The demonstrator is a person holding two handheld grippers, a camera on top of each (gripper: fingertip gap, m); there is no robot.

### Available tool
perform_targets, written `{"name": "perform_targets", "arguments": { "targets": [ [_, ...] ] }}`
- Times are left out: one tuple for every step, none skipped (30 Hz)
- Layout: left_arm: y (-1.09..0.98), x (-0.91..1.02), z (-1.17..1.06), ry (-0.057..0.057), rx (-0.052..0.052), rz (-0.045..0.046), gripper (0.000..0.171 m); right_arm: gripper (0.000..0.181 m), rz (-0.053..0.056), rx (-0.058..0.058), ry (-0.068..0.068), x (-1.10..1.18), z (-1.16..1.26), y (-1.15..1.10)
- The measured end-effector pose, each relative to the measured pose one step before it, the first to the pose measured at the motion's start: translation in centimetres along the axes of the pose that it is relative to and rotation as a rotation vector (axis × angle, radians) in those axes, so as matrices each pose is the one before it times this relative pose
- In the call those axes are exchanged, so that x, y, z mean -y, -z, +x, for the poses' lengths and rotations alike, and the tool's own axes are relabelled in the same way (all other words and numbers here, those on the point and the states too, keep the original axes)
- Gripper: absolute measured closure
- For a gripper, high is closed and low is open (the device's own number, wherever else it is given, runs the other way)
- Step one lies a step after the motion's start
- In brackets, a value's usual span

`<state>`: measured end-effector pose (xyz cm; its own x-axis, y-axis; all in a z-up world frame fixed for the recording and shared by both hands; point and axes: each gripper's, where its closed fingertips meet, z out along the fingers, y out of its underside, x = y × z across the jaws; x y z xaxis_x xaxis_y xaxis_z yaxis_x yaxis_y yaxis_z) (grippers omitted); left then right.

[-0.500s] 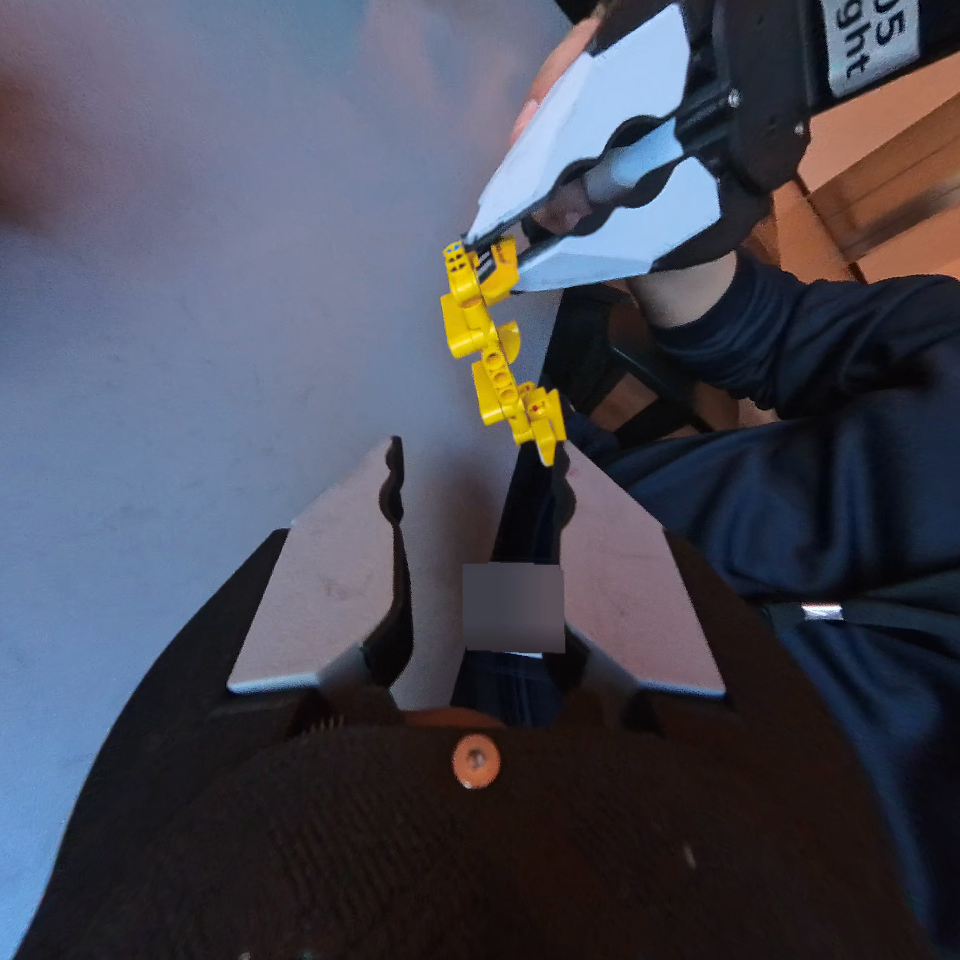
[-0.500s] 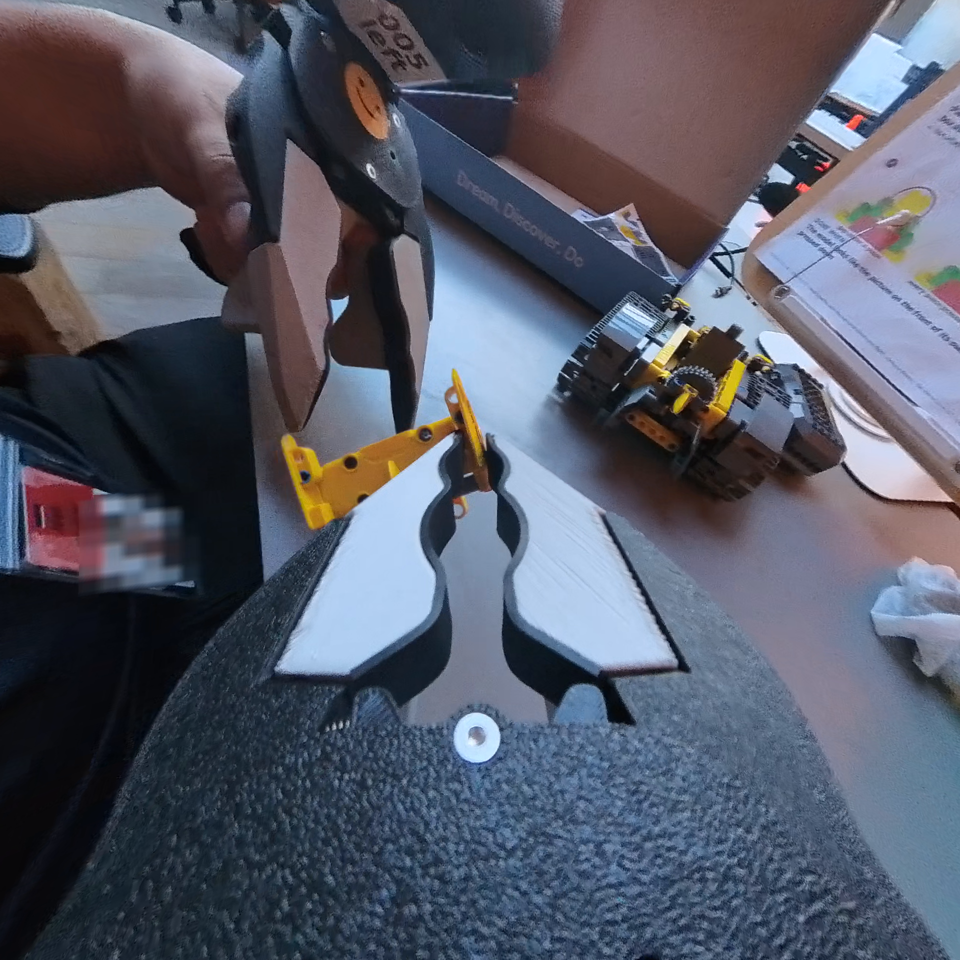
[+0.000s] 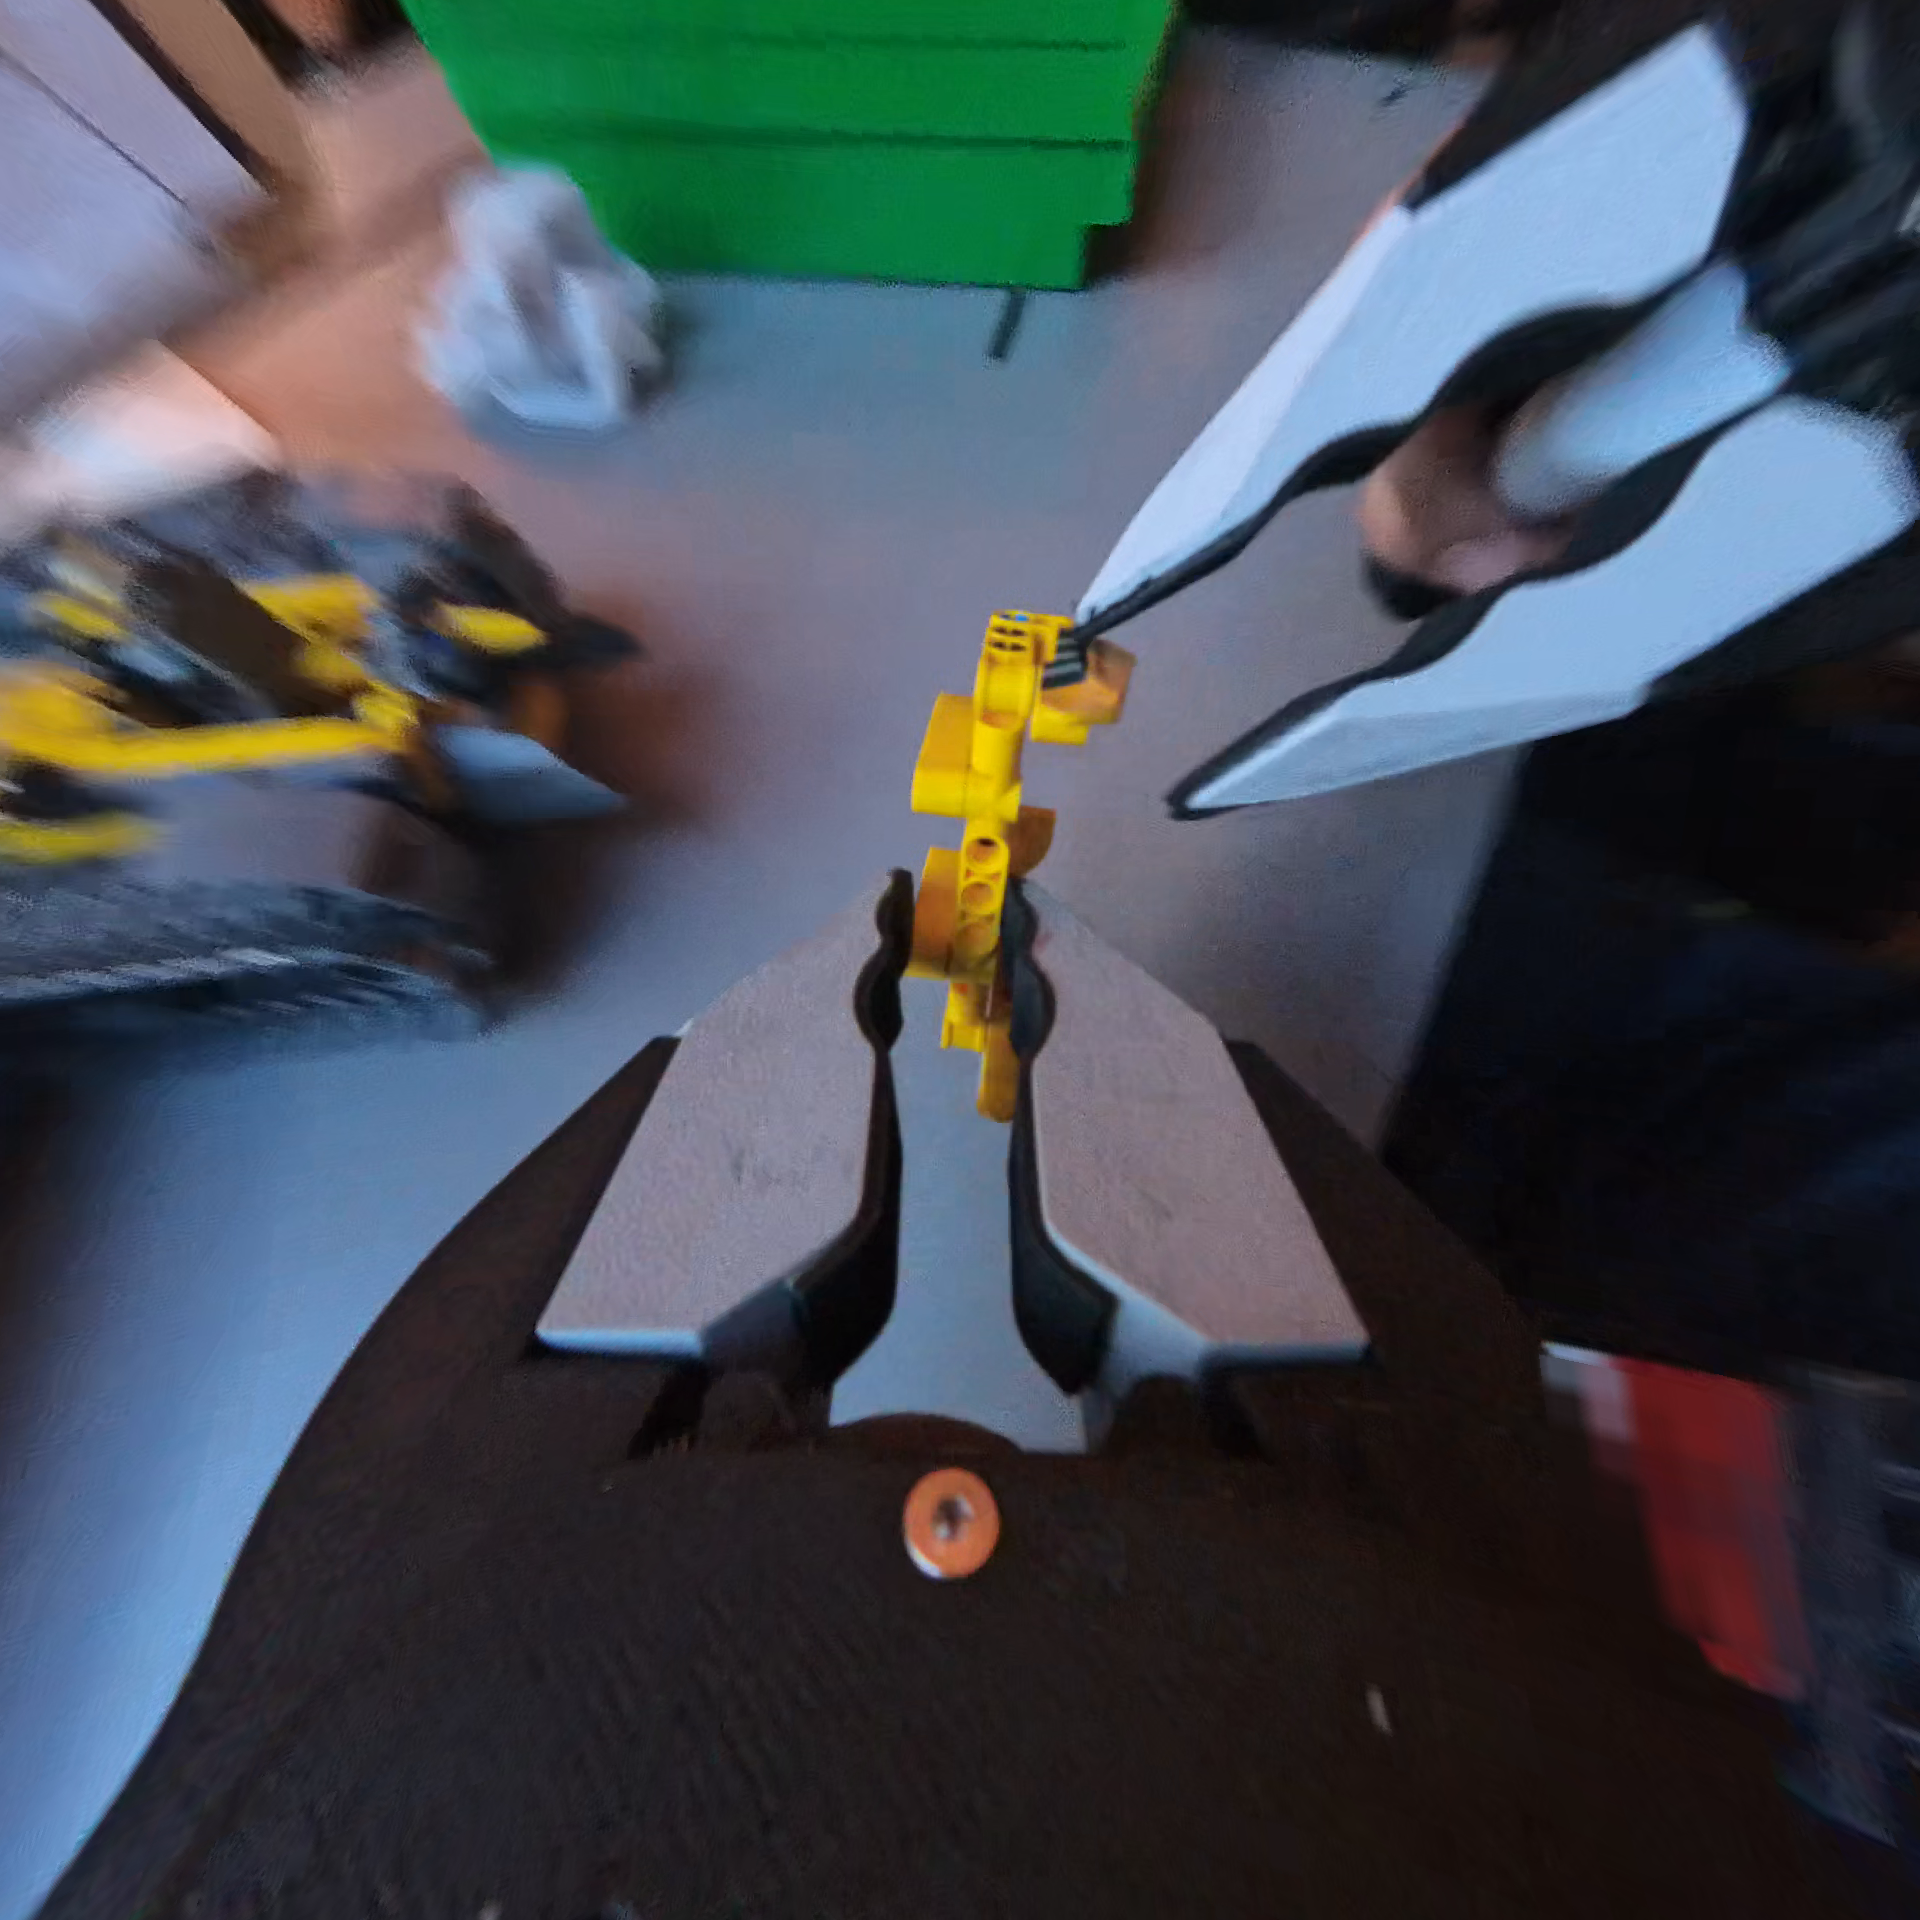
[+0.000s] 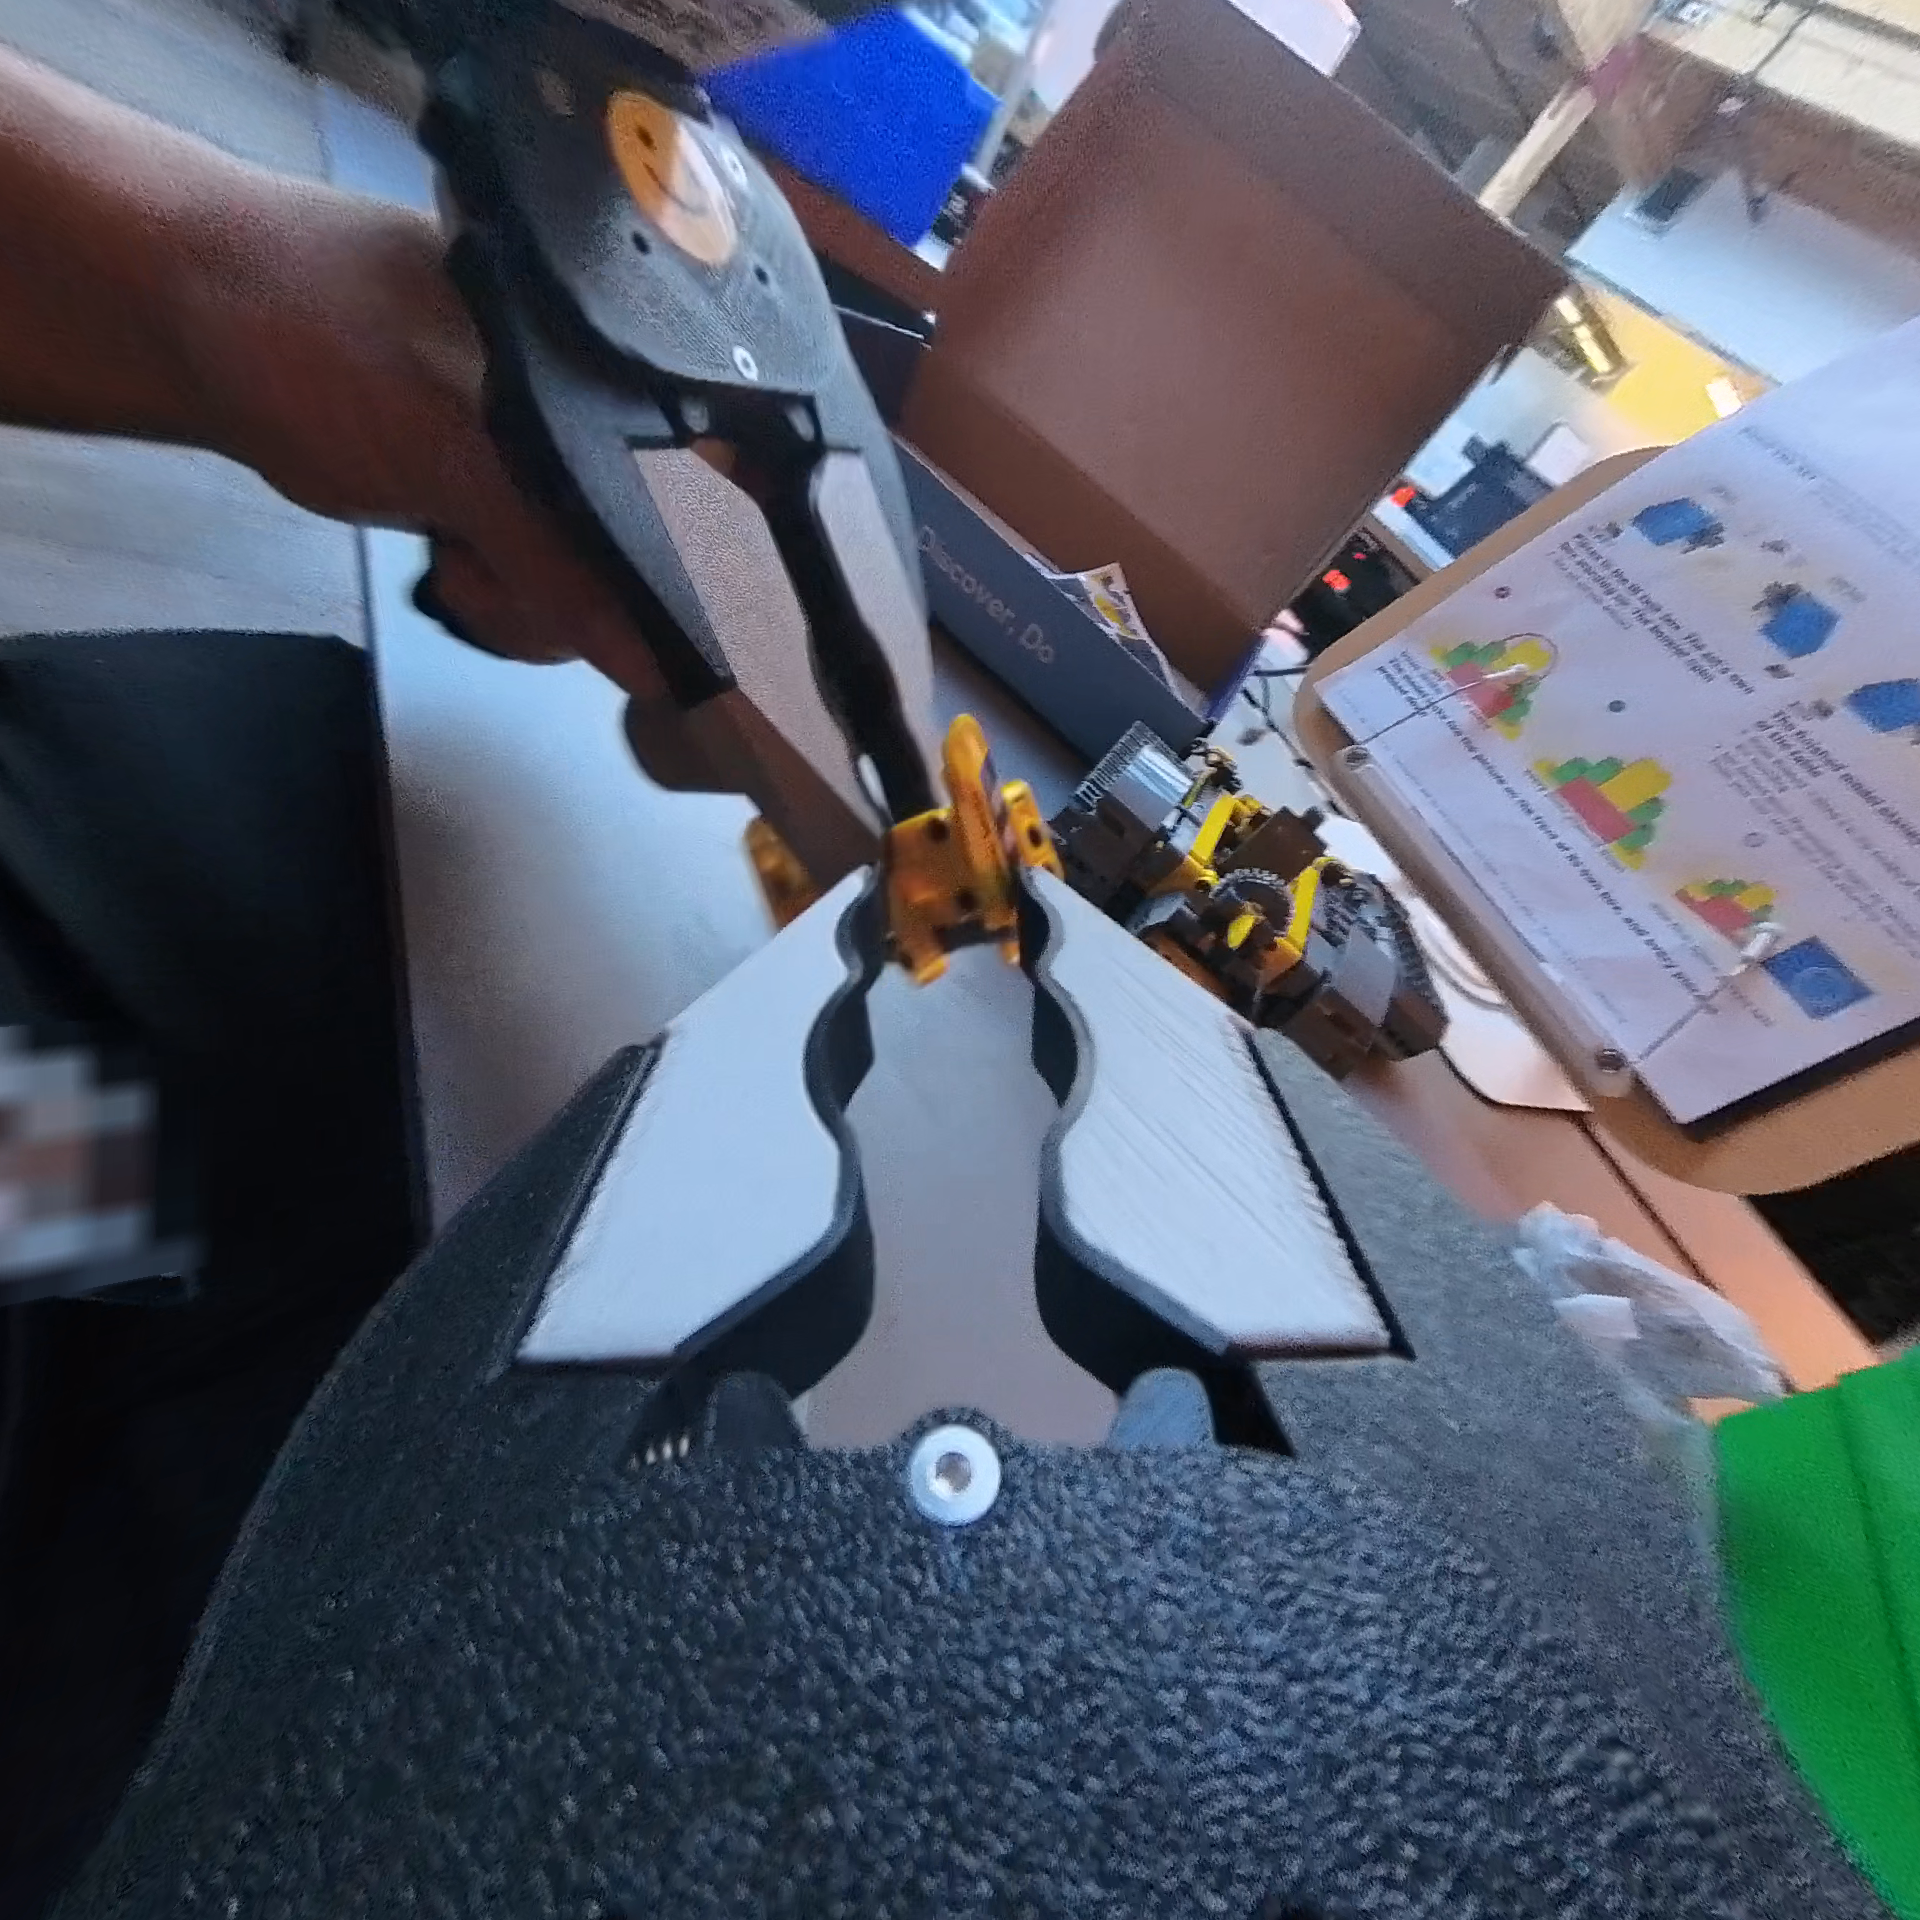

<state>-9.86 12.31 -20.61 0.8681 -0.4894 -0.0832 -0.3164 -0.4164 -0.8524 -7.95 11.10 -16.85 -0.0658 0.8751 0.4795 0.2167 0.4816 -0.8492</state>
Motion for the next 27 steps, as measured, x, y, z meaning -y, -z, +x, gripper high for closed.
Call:
{"name": "perform_targets", "arguments": {
  "targets": [
    [0.438, 0.574, -0.776, -0.1199, 0.0956, 0.02564, 0.158, 0.157, 0.0105, 0.0139, -0.0395, 0.061, 0.179, 0.200],
    [0.469, 0.681, -0.708, -0.1175, 0.0880, 0.04128, 0.158, 0.158, 0.0118, 0.0118, -0.0441, 0.070, 0.270, 0.260],
    [0.458, 0.664, -0.477, -0.1044, 0.0667, 0.04450, 0.158, 0.157, 0.0127, 0.0188, -0.0475, 0.090, 0.201, 0.263],
    [0.433, 0.565, -0.101, -0.0962, 0.0387, 0.03965, 0.166, 0.156, 0.0108, 0.0240, -0.0479, 0.109, 0.111, 0.253],
    [0.431, 0.626, -0.214, -0.0956, 0.0468, 0.04808, 0.168, 0.153, 0.0107, 0.0272, -0.0475, 0.126, 0.025, 0.245],
    [0.378, 0.537, -0.109, -0.0919, 0.0377, 0.04360, 0.167, 0.152, 0.0143, 0.0382, -0.0482, 0.215, -0.193, 0.231],
    [0.227, 0.240, 0.043, -0.0771, 0.0233, 0.02164, 0.168, 0.151, 0.0147, 0.0476, -0.0469, 0.230, -0.410, 0.183],
    [0.104, -0.068, 0.028, -0.0565, 0.0188, -0.00594, 0.168, 0.150, 0.0113, 0.0409, -0.0432, 0.180, -0.363, 0.108],
    [0.075, -0.110, -0.269, -0.0522, 0.0385, -0.01102, 0.167, 0.148, 0.0080, 0.0271, -0.0368, 0.105, -0.205, 0.045],
    [0.120, 0.096, -0.216, -0.0607, 0.0372, 0.00455, 0.168, 0.146, 0.0076, 0.0203, -0.0281, 0.082, -0.136, 0.010],
    [0.111, 0.147, -0.065, -0.0624, 0.0282, 0.00697, 0.168, 0.146, 0.0082, 0.0133, -0.0212, 0.087, -0.047, 0.025],
    [0.070, 0.035, -0.083, -0.0560, 0.0279, -0.00354, 0.168, 0.146, 0.0066, 0.0083, -0.0178, 0.060, 0.016, 0.039],
    [0.043, 0.055, -0.166, -0.0424, 0.0299, -0.00387, 0.167, 0.146, 0.0051, 0.0065, -0.0185, 0.054, 0.058, 0.049],
    [0.045, 0.210, -0.004, -0.0322, 0.0155, 0.00667, 0.167, 0.145, 0.0038, 0.0072, -0.0191, 0.054, 0.045, 0.052],
    [-0.006, 0.231, 0.217, -0.0206, 0.0002, 0.00938, 0.167, 0.144, 0.0024, 0.0063, -0.0170, 0.033, 0.042, 0.023],
    [-0.071, 0.111, 0.402, -0.0139, -0.0123, 0.00170, 0.167, 0.142, 0.0015, 0.0054, -0.0141, 0.004, 0.012, -0.002],
    [-0.076, 0.086, 0.318, -0.0089, -0.0052, -0.00128, 0.167, 0.141, 0.0009, 0.0072, -0.0130, -0.026, -0.041, -0.053],
    [-0.056, 0.159, 0.354, -0.0057, -0.0080, 0.00482, 0.167, 0.138, 0.0001, 0.0081, -0.0135, -0.060, -0.069, -0.097],
    [-0.043, 0.144, 0.499, -0.0090, -0.0179, 0.00414, 0.167, 0.135, -0.0010, 0.0071, -0.0122, -0.122, -0.078, -0.139],
    [-0.050, 0.093, 0.397, -0.0137, -0.0120, 0.00150, 0.167, 0.133, -0.0038, 0.0059, -0.0065, -0.174, -0.081, -0.151],
    [-0.053, 0.053, 0.337, -0.0107, -0.0099, 0.00124, 0.167, 0.133, -0.0073, 0.0006, 0.0015, -0.238, -0.023, -0.153],
    [-0.085, 0.049, 0.524, 0.0010, -0.0282, 0.00254, 0.167, 0.133, -0.0109, -0.0048, 0.0104, -0.256, 0.022, -0.141],
    [-0.068, 0.018, 0.609, 0.0075, -0.0383, 0.00295, 0.167, 0.134, -0.0171, -0.0073, 0.0185, -0.321, 0.044, -0.115],
    [-0.073, 0.002, 0.512, 0.0044, -0.0306, 0.00453, 0.167, 0.135, -0.0265, -0.0098, 0.0262, -0.437, 0.077, -0.104],
    [-0.098, -0.028, 0.642, 0.0005, -0.0391, 0.00554, 0.167, 0.139, -0.0356, -0.0072, 0.0347, -0.592, 0.022, -0.092],
    [-0.115, -0.056, 0.795, -0.0007, -0.0464, 0.00550, 0.167, 0.145, -0.0406, 0.0043, 0.0373, -0.705, -0.167, -0.089],
    [-0.102, -0.125, 0.494, -0.0102, -0.0218, 0.00139, 0.167, 0.150, -0.0405, 0.0114, 0.0330, -0.722, -0.287, -0.116]
  ]
}}
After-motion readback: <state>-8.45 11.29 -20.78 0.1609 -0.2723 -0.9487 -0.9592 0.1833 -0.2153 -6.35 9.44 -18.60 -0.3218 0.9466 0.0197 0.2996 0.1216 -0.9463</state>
